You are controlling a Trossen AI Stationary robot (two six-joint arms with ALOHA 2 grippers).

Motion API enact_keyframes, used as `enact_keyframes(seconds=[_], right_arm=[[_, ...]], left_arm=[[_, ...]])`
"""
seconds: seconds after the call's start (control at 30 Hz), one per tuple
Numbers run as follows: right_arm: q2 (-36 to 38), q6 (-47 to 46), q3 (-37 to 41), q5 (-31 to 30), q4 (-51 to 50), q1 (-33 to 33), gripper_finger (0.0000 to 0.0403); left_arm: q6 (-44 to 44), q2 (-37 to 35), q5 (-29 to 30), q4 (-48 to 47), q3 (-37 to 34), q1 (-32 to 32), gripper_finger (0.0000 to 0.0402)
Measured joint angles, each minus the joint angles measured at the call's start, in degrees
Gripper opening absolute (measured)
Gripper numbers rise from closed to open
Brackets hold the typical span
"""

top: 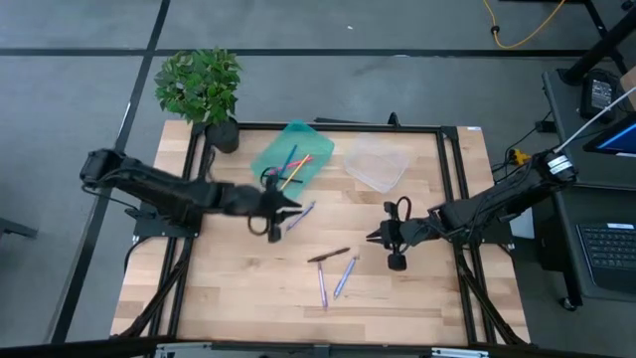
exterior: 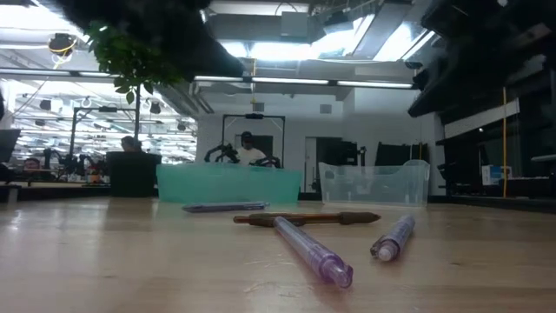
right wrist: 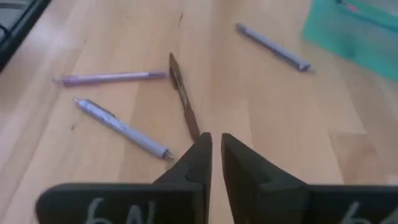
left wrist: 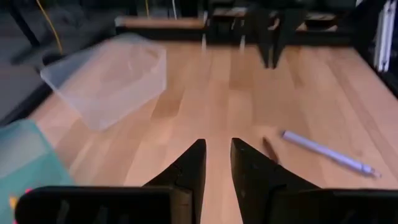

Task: Sort pens & pencils
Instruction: Put the brown pen into the transparent bin

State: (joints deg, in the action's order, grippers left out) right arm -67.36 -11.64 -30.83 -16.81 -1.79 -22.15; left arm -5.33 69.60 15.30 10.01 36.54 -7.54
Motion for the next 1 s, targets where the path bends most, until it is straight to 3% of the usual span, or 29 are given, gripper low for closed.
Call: enact_keyframes(seconds=[0.07, 0.3, 0.57, 0.77, 1.0], right_arm=[[-0.7, 0.0, -1.9, 0.5, -1.1, 0.2, 0.0046], [-8.2, 1.0, -10.3, 3.1, -6.4, 0.5, 0.0111], [-25.1, 8.1, -25.5, 6.3, -17.0, 3.0, 0.0179], [-33.4, 13.9, -35.3, 10.6, -22.0, 4.5, 0.0185], [-39.0, 16.4, -40.1, 14.0, -22.5, 6.7, 0.0170]], left_arm=[[-0.1, 0.0, 4.3, 7.3, -3.9, -3.7, 0.0069], [-0.5, 0.1, 10.2, 21.8, -12.0, -13.3, 0.0069], [-0.6, 0.1, 22.7, 24.1, -14.1, -21.6, 0.0069], [0.4, 0.1, 33.2, 25.2, -15.2, -28.3, 0.0069], [-2.0, 0.1, 34.8, 27.1, -18.6, -30.5, 0.0069]])
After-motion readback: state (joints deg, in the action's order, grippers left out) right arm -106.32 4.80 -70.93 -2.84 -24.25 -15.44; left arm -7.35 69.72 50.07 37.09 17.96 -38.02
